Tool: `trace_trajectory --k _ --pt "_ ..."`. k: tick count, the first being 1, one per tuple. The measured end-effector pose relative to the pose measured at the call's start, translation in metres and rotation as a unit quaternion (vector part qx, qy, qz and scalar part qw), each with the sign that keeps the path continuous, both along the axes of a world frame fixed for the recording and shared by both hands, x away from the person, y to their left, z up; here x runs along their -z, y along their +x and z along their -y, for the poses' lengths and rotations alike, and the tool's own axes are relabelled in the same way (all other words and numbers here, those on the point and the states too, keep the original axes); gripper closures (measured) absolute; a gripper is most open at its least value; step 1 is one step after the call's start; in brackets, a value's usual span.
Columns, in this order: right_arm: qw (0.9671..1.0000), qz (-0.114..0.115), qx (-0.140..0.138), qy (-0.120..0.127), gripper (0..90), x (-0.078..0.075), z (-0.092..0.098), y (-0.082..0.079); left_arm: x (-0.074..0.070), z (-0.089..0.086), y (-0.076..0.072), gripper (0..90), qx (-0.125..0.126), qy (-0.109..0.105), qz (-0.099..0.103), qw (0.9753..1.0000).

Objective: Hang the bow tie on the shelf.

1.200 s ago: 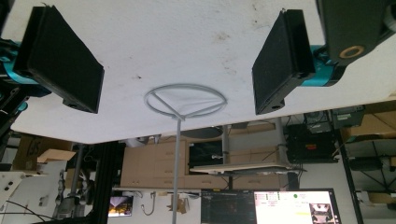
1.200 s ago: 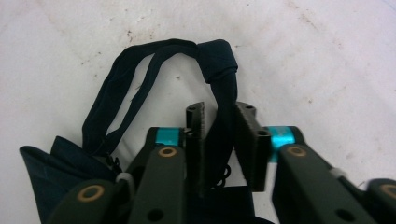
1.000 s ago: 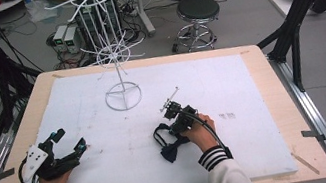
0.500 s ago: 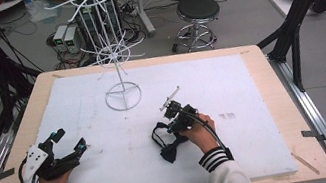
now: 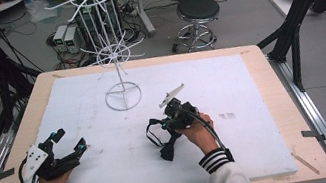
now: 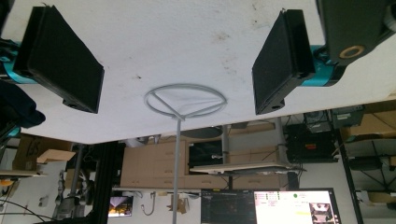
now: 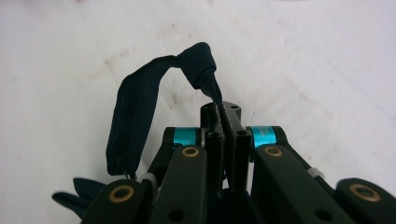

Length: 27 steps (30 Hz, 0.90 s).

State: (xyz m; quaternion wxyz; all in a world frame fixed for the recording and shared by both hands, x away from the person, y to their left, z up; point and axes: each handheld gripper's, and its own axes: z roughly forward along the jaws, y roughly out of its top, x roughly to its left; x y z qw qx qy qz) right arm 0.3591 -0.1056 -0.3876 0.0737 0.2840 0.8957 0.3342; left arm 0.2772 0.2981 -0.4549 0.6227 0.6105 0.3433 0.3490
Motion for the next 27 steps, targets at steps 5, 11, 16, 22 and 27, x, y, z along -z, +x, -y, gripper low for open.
trace_trajectory --k 5,11,16,22,27 --pt "0.9989 0.035 0.001 0.031 88.0 -0.008 0.002 -0.002 0.000 0.000 0.000 17.1 0.000 0.000 -0.001 1.0000" --pt "0.9956 0.064 0.019 0.065 88.2 -0.016 0.005 -0.003 0.000 0.000 0.000 17.1 0.000 0.000 0.000 1.0000" --pt "0.9909 0.093 0.034 0.091 88.2 -0.025 0.005 -0.005 0.000 0.000 0.000 17.1 0.000 0.000 -0.001 1.0000" --pt "0.9863 0.113 0.043 0.113 88.2 -0.032 0.002 -0.004 0.000 0.000 0.000 17.1 0.000 0.000 0.000 1.0000" --pt "0.9810 0.127 0.052 0.137 88.2 -0.040 0.003 -0.003 0.000 0.000 0.000 17.1 0.000 0.000 -0.001 1.0000"
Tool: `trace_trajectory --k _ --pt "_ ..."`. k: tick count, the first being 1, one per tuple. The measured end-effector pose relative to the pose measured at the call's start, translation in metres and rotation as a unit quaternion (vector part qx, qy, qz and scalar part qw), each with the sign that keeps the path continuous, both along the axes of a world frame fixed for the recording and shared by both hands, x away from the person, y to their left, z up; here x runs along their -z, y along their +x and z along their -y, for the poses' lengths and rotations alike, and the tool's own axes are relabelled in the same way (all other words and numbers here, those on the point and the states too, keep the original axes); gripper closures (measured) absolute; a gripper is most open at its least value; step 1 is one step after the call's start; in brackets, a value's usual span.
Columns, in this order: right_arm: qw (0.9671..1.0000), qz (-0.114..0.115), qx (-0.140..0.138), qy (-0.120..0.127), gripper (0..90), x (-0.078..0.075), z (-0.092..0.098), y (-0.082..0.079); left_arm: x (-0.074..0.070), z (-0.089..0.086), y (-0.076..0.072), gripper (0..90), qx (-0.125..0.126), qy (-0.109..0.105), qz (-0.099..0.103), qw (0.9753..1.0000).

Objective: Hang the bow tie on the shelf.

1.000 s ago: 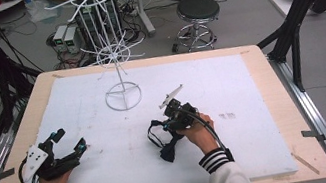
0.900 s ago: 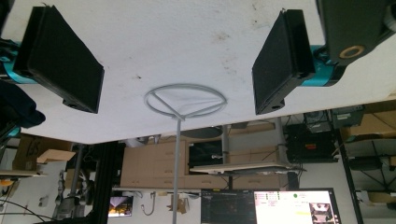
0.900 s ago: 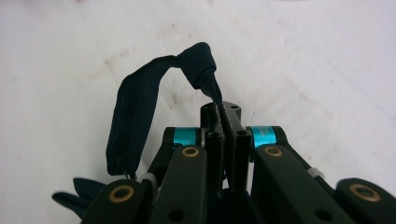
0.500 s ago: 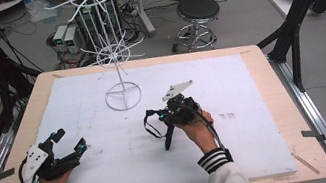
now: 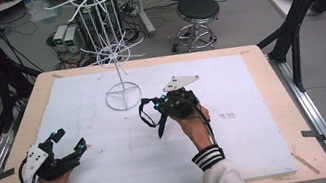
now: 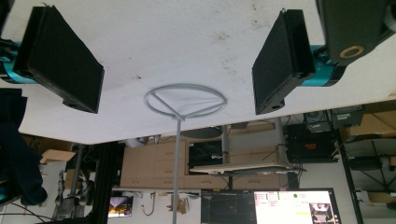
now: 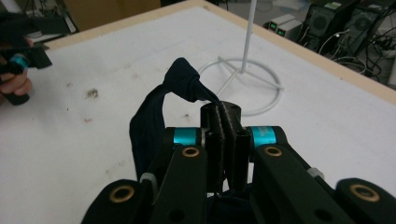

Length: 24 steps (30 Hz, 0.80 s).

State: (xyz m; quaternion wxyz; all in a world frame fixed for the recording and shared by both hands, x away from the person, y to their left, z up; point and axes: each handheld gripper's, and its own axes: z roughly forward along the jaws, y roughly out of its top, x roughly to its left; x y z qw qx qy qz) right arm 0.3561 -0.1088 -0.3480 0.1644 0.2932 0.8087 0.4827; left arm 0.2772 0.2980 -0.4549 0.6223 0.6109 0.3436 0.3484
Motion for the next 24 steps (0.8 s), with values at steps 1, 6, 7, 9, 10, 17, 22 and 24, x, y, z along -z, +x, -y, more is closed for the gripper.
trace_trajectory --k 1,6,7,9,10,17,22,24 --pt "1.0000 0.003 0.001 0.002 88.2 -0.002 -0.001 0.000 0.000 0.000 0.000 17.1 0.000 0.000 0.000 1.0000" --pt "0.9993 0.034 0.008 0.012 88.1 -0.011 -0.006 -0.002 0.000 0.000 0.000 17.1 0.000 -0.001 0.001 1.0000" --pt "0.9991 0.039 0.010 0.016 88.1 -0.013 -0.007 -0.002 0.000 0.000 0.000 17.1 0.000 0.000 0.000 1.0000" --pt "0.9985 0.047 0.014 0.023 88.2 -0.018 -0.010 -0.001 0.000 0.000 0.000 17.1 0.000 0.000 0.000 1.0000" --pt "0.9982 0.051 0.013 0.027 88.2 -0.021 -0.011 0.001 0.000 0.000 0.000 17.1 0.000 0.000 0.001 1.0000" --pt "0.9965 0.071 0.021 0.039 88.2 -0.035 -0.023 0.007 0.000 0.000 0.000 17.1 0.000 0.000 0.001 1.0000" --pt "0.9957 0.077 0.023 0.046 88.2 -0.040 -0.029 0.011 0.000 0.000 0.000 17.1 0.000 0.000 0.000 1.0000" --pt "0.9951 0.081 0.026 0.051 88.2 -0.042 -0.030 0.011 0.000 0.000 0.000 17.1 0.000 0.000 0.000 1.0000"
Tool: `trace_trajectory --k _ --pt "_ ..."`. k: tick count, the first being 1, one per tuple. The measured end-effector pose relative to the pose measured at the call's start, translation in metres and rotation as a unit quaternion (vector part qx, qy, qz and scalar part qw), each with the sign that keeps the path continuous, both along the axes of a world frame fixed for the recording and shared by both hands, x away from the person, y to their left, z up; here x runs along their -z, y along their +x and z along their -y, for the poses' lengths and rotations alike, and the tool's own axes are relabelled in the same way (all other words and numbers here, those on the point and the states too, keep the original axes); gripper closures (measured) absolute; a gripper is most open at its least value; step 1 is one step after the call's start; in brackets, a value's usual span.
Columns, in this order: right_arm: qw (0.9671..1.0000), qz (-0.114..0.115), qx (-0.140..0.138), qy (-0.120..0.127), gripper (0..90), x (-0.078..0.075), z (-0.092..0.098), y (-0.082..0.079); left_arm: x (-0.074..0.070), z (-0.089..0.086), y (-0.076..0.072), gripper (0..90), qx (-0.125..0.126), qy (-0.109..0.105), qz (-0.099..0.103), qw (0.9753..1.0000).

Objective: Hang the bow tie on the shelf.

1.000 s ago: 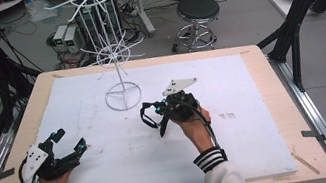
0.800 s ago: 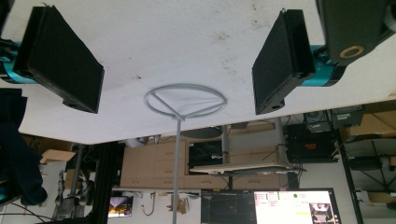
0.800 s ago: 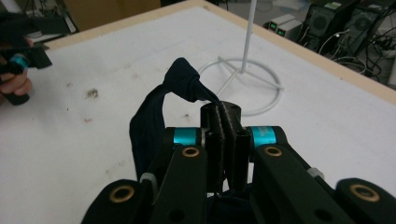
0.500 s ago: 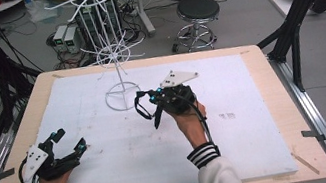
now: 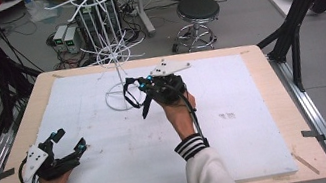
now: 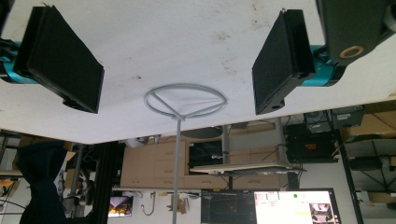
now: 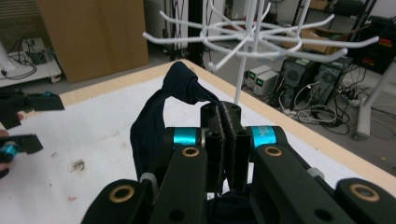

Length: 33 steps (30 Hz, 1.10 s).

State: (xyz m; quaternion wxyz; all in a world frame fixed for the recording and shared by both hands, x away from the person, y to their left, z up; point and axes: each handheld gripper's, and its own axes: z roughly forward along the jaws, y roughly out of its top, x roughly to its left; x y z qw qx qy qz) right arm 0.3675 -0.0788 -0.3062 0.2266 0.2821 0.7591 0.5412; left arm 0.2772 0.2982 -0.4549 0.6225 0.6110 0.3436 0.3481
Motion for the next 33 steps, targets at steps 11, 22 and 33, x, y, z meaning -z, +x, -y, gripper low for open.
trace_trajectory --k 11,22,33 --pt "0.9994 0.013 0.013 0.028 88.2 -0.008 -0.004 0.012 0.000 0.000 0.000 17.1 -0.001 0.000 0.002 1.0000" --pt "0.9990 0.011 0.026 0.034 88.1 -0.005 -0.012 0.028 0.000 0.000 -0.001 17.1 -0.002 -0.001 0.004 1.0000" --pt "0.9994 0.001 0.026 0.024 75.6 0.010 -0.015 0.046 0.001 0.000 -0.001 17.1 -0.003 -0.002 0.008 1.0000"
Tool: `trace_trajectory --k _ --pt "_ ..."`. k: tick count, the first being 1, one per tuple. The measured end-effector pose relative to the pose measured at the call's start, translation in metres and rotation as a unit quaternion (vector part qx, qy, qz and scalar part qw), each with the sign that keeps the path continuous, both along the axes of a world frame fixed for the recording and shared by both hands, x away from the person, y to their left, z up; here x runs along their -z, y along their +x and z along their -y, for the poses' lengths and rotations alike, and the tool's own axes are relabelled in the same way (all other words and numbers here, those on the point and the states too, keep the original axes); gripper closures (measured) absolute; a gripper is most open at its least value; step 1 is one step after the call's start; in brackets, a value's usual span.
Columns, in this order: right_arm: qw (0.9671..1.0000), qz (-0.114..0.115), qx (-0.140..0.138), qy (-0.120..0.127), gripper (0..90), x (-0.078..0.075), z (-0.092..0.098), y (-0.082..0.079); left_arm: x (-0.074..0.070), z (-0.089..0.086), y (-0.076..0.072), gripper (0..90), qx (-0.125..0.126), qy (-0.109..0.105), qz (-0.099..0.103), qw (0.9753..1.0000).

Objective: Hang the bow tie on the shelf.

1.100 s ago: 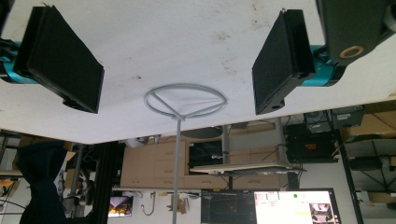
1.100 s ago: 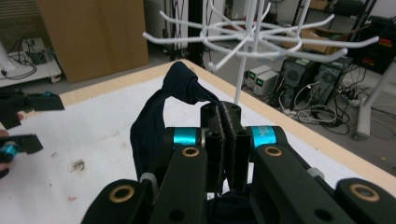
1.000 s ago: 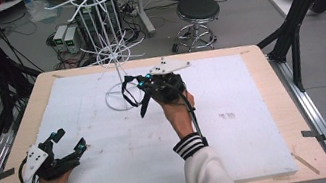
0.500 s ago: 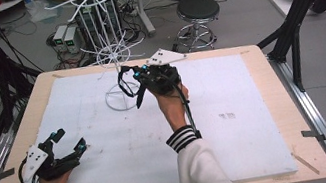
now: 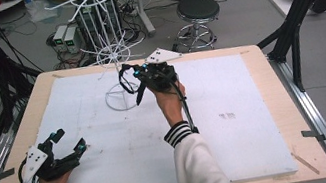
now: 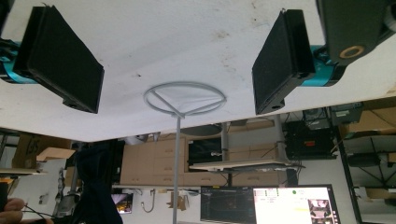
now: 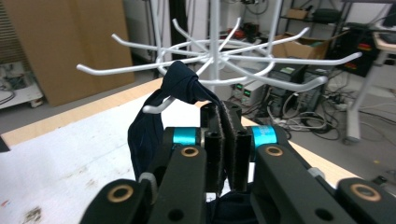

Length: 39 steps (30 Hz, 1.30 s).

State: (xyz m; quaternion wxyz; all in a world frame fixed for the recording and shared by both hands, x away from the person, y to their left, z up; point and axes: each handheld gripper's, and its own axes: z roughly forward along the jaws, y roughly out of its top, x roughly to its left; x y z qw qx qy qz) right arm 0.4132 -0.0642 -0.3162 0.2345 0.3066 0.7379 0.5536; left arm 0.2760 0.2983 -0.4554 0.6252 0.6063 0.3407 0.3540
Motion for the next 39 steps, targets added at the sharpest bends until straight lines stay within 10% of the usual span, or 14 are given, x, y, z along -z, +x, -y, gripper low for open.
trace_trajectory --k 6,12,23,31,39 --pt "0.9971 0.003 0.029 -0.070 39.2 0.005 -0.007 0.000 0.000 0.000 0.000 17.1 0.000 0.000 -0.003 1.0000" --pt "0.9954 -0.006 0.032 -0.090 11.4 0.004 -0.003 -0.008 0.000 0.000 0.001 17.0 0.000 0.002 -0.005 1.0000" --pt "0.9965 0.025 0.033 -0.073 11.1 0.013 0.085 -0.079 0.000 0.000 0.000 17.1 0.000 0.001 -0.004 1.0000" --pt "0.9917 0.082 0.097 -0.020 11.2 0.066 0.178 -0.155 0.000 0.000 -0.001 17.0 0.000 0.001 0.001 1.0000" --pt "0.9835 0.101 0.142 0.050 11.1 0.115 0.213 -0.167 0.000 0.000 -0.001 16.9 -0.002 0.001 0.005 1.0000"
